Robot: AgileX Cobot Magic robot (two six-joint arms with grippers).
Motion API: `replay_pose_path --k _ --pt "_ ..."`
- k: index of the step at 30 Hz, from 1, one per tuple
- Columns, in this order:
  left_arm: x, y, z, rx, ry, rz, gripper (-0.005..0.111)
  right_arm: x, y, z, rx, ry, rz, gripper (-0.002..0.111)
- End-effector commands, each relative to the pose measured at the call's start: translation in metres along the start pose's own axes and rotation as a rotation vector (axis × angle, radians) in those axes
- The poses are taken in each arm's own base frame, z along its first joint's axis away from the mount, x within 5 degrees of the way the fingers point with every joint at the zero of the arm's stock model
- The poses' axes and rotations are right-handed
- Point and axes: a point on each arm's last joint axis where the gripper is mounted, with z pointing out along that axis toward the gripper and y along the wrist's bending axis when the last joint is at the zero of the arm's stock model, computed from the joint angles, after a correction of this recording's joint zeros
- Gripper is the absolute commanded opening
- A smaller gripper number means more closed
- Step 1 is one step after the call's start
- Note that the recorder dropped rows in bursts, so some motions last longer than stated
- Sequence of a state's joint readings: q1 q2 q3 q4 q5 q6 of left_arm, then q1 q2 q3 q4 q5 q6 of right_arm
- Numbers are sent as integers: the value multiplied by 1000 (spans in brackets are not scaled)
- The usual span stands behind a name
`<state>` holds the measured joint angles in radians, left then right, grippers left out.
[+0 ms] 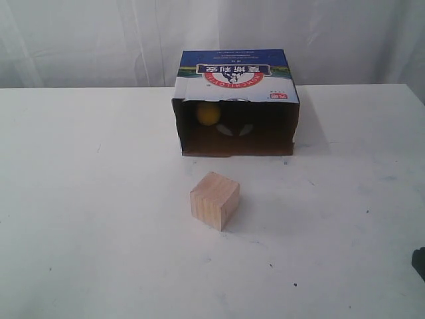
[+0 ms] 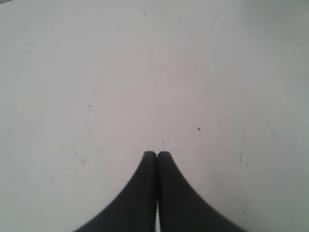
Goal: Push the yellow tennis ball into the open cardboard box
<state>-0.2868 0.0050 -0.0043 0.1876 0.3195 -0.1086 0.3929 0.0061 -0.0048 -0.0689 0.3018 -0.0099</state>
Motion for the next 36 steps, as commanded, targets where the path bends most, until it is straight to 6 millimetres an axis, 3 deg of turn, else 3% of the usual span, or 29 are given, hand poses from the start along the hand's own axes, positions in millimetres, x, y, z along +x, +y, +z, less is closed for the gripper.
replay_pose_path --k 1,36 --pt "2 0 0 4 9 6 0 1 0 0 6 -5 -14 0" --pt "2 0 0 4 9 6 0 1 0 0 6 -6 32 0"
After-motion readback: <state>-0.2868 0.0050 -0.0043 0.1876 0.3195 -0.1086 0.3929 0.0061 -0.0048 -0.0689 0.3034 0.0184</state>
